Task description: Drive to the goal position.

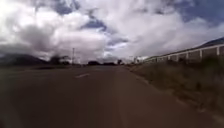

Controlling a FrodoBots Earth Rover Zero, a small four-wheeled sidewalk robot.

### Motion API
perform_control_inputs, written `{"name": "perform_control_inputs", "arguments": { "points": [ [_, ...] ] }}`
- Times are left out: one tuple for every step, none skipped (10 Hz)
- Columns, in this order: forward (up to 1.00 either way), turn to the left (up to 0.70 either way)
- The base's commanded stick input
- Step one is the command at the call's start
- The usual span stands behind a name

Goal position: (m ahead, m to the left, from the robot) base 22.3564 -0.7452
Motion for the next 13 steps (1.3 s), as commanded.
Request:
{"name": "perform_control_inputs", "arguments": {
  "points": [
    [0.70,-0.12],
    [0.70,-0.12],
    [0.70,-0.06],
    [0.70,0.01],
    [0.70,0.03],
    [0.70,0.03],
    [0.70,0.03],
    [0.70,0.03],
    [0.70,0.03],
    [0.70,0.03],
    [0.70,0.03],
    [0.70,0.03],
    [0.70,0.03]
  ]
}}
